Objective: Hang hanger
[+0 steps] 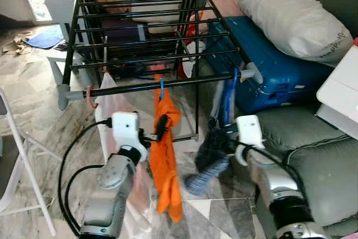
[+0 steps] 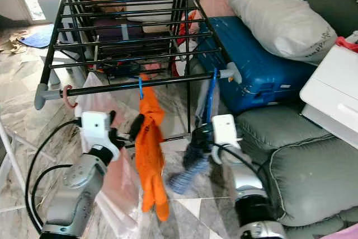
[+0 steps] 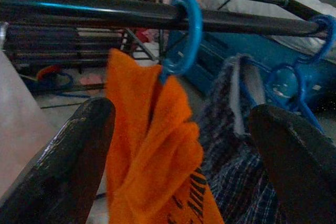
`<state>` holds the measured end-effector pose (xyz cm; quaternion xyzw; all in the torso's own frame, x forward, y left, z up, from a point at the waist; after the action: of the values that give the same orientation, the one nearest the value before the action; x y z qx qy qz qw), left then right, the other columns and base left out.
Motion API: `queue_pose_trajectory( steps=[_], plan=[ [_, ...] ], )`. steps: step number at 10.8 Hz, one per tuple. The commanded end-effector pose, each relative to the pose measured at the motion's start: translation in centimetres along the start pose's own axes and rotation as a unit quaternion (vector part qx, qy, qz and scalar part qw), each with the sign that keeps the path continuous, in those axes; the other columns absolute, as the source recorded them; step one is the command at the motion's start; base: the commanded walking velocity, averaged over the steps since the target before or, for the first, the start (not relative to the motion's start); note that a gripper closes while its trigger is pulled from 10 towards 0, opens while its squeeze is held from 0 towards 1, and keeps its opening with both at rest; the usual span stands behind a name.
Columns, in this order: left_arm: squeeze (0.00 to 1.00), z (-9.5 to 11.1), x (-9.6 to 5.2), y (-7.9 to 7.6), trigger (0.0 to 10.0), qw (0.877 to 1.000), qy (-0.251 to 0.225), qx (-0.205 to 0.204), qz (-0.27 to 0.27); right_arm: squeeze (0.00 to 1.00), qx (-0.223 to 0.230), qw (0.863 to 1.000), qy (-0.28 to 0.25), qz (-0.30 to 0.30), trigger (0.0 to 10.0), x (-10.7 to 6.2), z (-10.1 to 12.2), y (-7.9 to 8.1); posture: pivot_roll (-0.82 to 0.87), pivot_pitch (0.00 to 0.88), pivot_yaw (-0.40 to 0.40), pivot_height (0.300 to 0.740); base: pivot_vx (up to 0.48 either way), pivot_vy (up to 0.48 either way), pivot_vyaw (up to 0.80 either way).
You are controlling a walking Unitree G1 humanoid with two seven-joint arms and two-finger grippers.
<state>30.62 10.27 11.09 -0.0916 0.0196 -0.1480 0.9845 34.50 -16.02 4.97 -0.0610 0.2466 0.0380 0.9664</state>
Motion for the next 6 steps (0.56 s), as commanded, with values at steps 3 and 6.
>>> queue_pose_trajectory(
  steps=[3, 6],
  plan=[
    [0.00, -0.3, 0.3, -0.1, 10.0, 1.000, 0.009, -0.001, -0.004, 0.00, -0.008, 0.999, -0.025, 0.020, 10.0, 0.4, 1.4, 0.4, -0.19, 0.009, -0.022, 0.740, 0.000, 0.000, 0.00],
    [0.00, -0.6, 0.0, -0.2, 10.0, 1.000, 0.014, 0.000, -0.003, 0.00, -0.015, 0.999, -0.032, 0.021, 0.0, 1.0, 2.0, -0.8, -0.18, 0.014, -0.029, 0.740, 0.000, 0.000, 0.00]
  ],
)
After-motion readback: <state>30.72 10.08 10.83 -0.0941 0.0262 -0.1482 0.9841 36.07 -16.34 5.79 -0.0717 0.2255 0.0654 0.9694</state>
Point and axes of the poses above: a point about 5 cm out from each wrist's last joint towards the gripper, its own x axis pointing out of the wrist towards the gripper, its own z axis along the axis of the wrist's last joint, y = z × x, the point moved 3 cm from there along x, pointing out of the wrist towards the gripper, and after that the axes turned 1 degree about -x, right-handed, at the moved point
